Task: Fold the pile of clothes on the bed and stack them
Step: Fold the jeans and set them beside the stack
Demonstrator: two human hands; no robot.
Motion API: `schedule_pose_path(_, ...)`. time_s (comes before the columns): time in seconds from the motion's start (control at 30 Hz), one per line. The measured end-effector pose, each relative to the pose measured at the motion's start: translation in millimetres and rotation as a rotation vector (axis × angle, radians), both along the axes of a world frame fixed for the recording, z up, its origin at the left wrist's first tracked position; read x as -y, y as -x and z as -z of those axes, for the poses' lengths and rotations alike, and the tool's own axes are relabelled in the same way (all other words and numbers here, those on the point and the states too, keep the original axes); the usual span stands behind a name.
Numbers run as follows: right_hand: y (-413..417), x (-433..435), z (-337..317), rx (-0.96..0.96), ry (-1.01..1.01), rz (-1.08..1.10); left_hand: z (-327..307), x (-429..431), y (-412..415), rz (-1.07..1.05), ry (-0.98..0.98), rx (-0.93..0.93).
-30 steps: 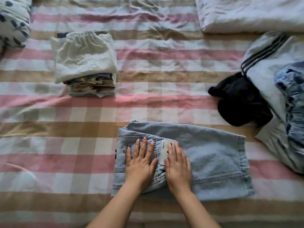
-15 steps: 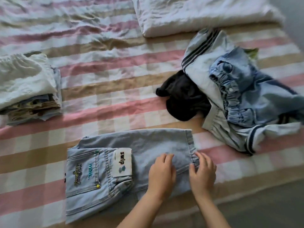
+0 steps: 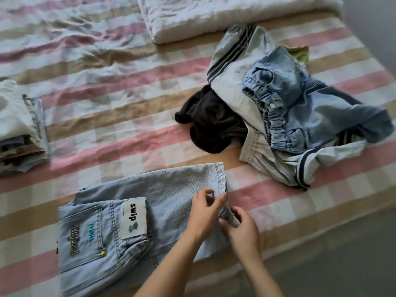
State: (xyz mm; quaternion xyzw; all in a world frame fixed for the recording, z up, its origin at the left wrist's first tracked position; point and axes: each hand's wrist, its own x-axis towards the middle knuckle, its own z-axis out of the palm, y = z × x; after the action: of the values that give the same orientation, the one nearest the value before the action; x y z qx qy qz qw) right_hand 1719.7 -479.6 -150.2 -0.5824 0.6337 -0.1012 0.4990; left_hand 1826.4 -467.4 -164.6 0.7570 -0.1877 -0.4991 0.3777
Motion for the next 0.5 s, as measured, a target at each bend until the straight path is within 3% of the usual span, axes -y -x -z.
schedule_pose_path(0.1, -20, -26, -29, 0.122, 0.084, 0.003, -35, -10, -23, -0.061, 0.047, -0.104)
schedule_pose_path(0.33, -102, -97, -76, 0.186, 0.395, -0.25, -101, -84, -117, -0.12, 0.111, 0.109)
schedule_pose_path(0.5, -153, -144, -78, 0.307, 0.483, -0.433, -102, -154, -175, -0.289, 0.135, 0.115)
